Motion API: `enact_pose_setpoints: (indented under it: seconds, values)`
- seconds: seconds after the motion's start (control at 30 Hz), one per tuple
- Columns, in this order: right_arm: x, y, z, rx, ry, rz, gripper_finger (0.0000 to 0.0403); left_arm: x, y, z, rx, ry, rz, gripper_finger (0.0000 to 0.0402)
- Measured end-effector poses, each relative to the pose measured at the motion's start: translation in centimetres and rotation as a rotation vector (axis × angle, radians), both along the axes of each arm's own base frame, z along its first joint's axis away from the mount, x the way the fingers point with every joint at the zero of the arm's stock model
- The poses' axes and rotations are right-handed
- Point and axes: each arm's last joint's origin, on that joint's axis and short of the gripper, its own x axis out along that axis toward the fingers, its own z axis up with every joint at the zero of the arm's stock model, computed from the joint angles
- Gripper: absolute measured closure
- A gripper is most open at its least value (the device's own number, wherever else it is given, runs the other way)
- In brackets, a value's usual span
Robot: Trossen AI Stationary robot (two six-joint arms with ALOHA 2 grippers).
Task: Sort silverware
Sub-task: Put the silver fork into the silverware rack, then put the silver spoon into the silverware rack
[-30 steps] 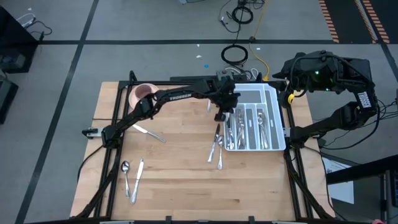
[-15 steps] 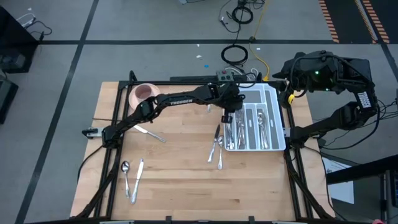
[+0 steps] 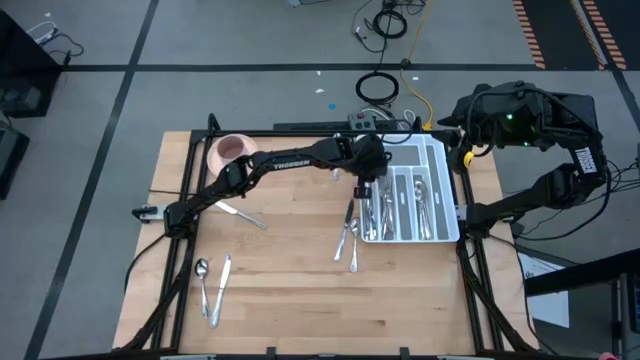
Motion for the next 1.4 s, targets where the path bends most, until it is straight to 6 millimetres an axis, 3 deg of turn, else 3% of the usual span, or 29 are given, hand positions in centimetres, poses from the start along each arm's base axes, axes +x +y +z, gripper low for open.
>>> enact_pose_setpoints:
  seconds: [0.13, 0.57, 0.7, 0.83, 0.93, 1.03, 1.17, 1.3, 1.4]
  values:
    - [0.0, 0.0, 0.0, 0.000, 0.000, 0.000, 0.0252, 0.1, -0.6, 0.0, 0.024, 0.011, -0.048, 0.0366]
    - [0.0, 0.0, 0.0, -0.001, 0.000, 0.001, 0.0252, 0.4, -0.6, 0.3, 0.023, -0.027, 0.020, 0.0252]
    - [0.0, 0.0, 0.0, -0.015, 0.010, 0.015, 0.0252, -1.1, -1.1, 3.3, -0.034, -0.016, 0.062, 0.0249]
    - [-0.1, 0.0, 0.0, -0.030, 0.018, 0.031, 0.0252, -4.8, -2.1, 11.0, -0.079, -0.074, 0.113, 0.0249]
    - [-0.3, 0.1, 0.1, -0.032, 0.016, 0.032, 0.0252, -9.4, -2.9, 16.5, -0.103, -0.067, 0.146, 0.0249]
    - [-0.4, 0.2, 0.1, -0.016, 0.008, 0.052, 0.0252, -14.5, -3.5, 20.3, -0.116, 0.004, 0.205, 0.0249]
    - [-0.3, 0.2, 0.1, 0.003, 0.003, 0.074, 0.0252, -20.2, -6.2, 22.2, -0.183, 0.228, 0.264, 0.0249]
    - [-0.1, 0.3, 0.0, 0.034, 0.000, 0.110, 0.0252, -22.5, -11.6, 22.4, -0.299, 0.220, 0.237, 0.0249]
    - [0.1, 0.3, -0.3, 0.040, 0.016, 0.112, 0.0252, -24.9, -15.0, 21.7, -0.323, 0.225, 0.351, 0.0249]
